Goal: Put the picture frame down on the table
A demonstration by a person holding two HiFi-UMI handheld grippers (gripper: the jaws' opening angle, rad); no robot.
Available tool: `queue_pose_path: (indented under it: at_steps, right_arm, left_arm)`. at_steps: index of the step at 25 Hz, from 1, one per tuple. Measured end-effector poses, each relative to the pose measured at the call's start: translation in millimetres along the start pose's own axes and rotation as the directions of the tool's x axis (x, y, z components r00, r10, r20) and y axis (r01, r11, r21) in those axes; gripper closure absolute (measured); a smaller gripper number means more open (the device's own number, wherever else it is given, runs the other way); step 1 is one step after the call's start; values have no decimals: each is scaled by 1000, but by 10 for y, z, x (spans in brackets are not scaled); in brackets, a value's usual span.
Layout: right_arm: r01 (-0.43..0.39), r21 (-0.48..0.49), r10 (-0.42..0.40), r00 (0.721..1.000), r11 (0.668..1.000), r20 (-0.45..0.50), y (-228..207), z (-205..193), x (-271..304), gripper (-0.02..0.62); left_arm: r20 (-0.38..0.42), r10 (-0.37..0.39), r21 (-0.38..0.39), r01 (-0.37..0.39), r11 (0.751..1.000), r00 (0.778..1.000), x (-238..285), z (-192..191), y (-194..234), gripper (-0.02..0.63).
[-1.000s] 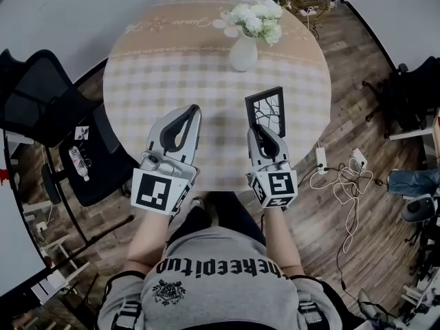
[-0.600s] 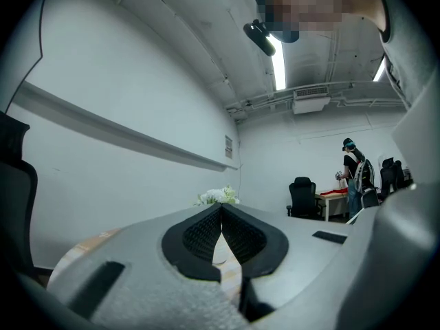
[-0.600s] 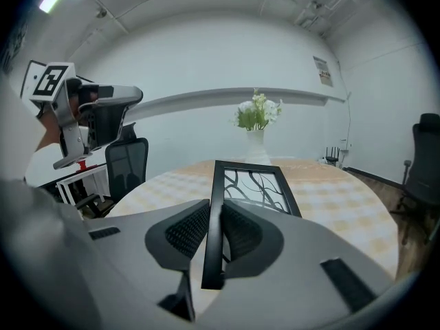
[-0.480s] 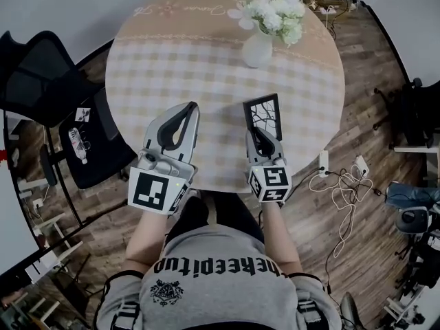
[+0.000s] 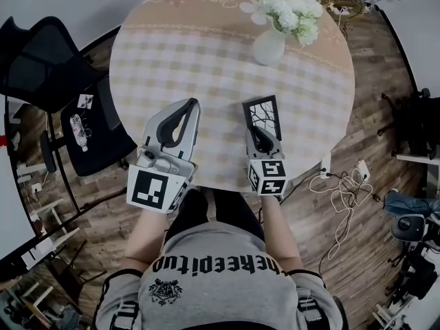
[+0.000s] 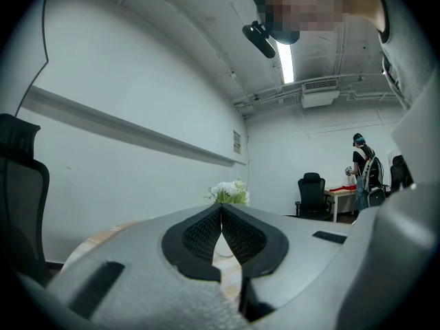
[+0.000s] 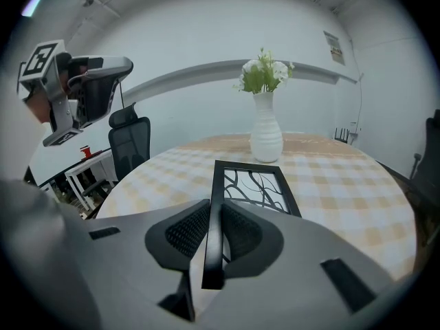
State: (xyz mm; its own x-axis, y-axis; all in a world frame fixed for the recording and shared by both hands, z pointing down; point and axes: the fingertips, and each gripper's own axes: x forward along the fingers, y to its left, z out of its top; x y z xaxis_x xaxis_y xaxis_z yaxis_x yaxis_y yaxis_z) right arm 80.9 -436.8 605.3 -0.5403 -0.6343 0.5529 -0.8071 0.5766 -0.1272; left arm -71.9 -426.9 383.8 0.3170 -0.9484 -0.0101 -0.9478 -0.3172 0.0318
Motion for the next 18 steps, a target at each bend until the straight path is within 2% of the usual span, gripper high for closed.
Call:
queue_pose_path:
  at_steps: [18]
  right_arm:
    - [-9,-120,-16,978,993,-206,97,-340,266,531]
  left_arm:
    - [-21,82,-8,-82,997,996,-227,-102,199,590]
